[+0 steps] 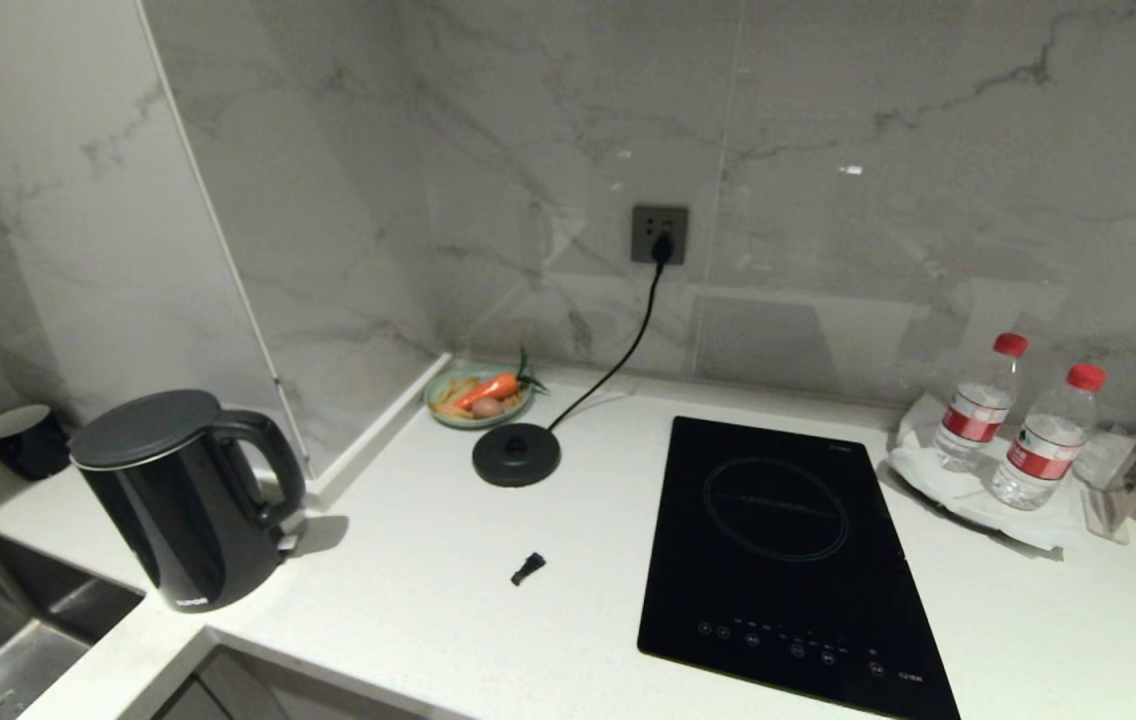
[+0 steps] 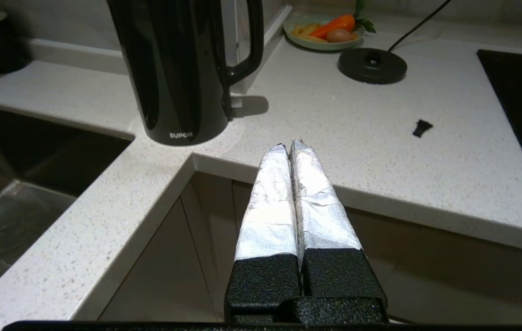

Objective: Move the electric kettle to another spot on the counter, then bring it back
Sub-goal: Grab the kettle

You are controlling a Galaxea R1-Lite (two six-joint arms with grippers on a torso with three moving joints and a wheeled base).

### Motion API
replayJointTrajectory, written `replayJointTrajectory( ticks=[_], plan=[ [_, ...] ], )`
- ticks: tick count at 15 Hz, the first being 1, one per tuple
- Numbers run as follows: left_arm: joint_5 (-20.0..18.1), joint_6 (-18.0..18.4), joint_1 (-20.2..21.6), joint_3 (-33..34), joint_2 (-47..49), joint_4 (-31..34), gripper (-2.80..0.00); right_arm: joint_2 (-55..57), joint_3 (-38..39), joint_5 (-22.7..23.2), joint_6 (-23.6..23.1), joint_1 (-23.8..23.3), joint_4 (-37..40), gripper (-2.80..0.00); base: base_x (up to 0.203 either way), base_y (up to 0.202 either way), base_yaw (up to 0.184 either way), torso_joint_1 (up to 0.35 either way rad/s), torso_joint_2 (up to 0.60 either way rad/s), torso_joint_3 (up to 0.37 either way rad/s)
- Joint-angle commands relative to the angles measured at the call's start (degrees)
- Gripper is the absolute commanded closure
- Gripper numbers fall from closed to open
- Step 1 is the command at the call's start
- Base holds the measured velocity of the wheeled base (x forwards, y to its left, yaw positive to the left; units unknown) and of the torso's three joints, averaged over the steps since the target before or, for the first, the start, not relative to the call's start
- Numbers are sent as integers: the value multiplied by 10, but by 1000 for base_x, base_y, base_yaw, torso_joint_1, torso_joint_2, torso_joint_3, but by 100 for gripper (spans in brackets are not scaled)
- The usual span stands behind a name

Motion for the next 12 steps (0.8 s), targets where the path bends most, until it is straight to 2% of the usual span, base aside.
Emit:
replayJointTrajectory(
  ticks=[1, 3, 6, 10, 12],
  plan=[
    [-4, -5, 1, -37, 8, 2, 0, 0, 0, 0, 0, 0, 0, 0, 0, 0, 0, 0, 0, 0],
    [-15, -20, 1, -98, 76, 2, 0, 0, 0, 0, 0, 0, 0, 0, 0, 0, 0, 0, 0, 0],
    [-50, -40, -5, -178, 259, -32, 0, 0, 0, 0, 0, 0, 0, 0, 0, 0, 0, 0, 0, 0],
    [-60, -54, -33, -202, 536, -208, 0, 0, 0, 0, 0, 0, 0, 0, 0, 0, 0, 0, 0, 0],
    [-22, -61, -86, -203, 673, -326, 0, 0, 0, 0, 0, 0, 0, 0, 0, 0, 0, 0, 0, 0]
  ],
)
